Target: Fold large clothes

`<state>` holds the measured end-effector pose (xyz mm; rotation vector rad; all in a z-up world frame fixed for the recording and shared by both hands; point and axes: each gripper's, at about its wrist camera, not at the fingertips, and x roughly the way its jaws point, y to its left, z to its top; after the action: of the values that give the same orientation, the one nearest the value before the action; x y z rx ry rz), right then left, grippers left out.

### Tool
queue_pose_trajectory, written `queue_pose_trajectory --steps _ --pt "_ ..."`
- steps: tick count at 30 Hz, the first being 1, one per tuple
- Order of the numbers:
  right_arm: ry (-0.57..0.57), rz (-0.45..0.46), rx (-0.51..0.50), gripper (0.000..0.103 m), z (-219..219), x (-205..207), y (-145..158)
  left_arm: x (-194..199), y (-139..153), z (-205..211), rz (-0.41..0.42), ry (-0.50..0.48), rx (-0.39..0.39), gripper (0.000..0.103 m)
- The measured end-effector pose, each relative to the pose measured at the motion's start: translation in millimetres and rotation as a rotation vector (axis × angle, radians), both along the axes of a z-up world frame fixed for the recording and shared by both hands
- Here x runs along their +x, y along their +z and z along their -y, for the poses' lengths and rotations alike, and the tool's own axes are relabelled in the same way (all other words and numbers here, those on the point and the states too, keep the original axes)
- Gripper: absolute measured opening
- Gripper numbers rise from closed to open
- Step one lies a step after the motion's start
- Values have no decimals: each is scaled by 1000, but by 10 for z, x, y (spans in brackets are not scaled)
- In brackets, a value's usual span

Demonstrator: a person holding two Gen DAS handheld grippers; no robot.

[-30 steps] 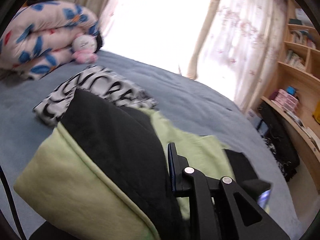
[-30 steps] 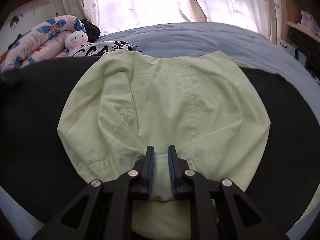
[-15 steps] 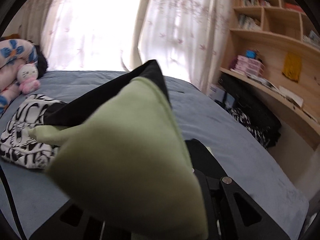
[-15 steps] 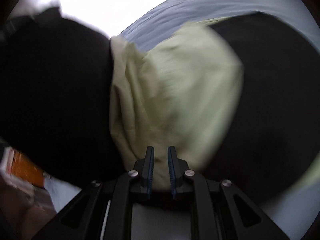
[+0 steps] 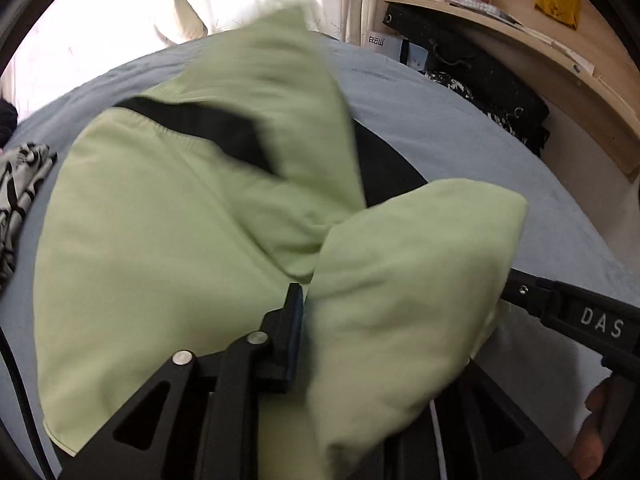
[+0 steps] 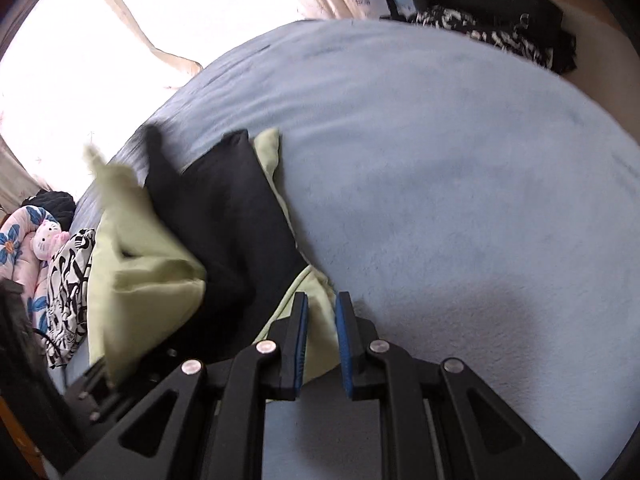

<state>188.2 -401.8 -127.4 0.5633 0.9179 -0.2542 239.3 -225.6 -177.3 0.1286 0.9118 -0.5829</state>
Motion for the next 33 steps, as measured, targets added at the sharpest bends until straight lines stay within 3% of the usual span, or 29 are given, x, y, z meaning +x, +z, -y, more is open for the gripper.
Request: queue_pose_trajectory --steps 3,5,8,12,16,21,23,27,30,33 --pt "17 38 9 19 26 14 72 -11 91 -147 -53 -5 -89 36" --pt "16 64 22 25 40 -38 135 -49 158 -294 -106 -8 -163 60" --pt "23 112 56 27 75 -67 229 -156 241 -546 -117 -4 -199 69" --pt "74 169 201 42 80 -50 314 -236 350 -922 -110 48 -217 69" --pt "106 132 274 49 16 -1 327 -148 442 -1333 -75 185 -222 69" --pt "158 76 385 51 -46 23 290 24 245 -1777 -129 337 -197 69" --pt "172 64 419 59 -64 42 309 43 179 -1892 -149 345 -207 69" --pt "209 23 379 63 -149 181 379 125 71 -1830 -170 319 -174 69" --pt "227 -82 252 65 -234 388 329 128 44 -1733 -164 287 -151 69" --pt "285 -165 189 65 -325 632 174 157 42 -1655 -152 260 -121 69"
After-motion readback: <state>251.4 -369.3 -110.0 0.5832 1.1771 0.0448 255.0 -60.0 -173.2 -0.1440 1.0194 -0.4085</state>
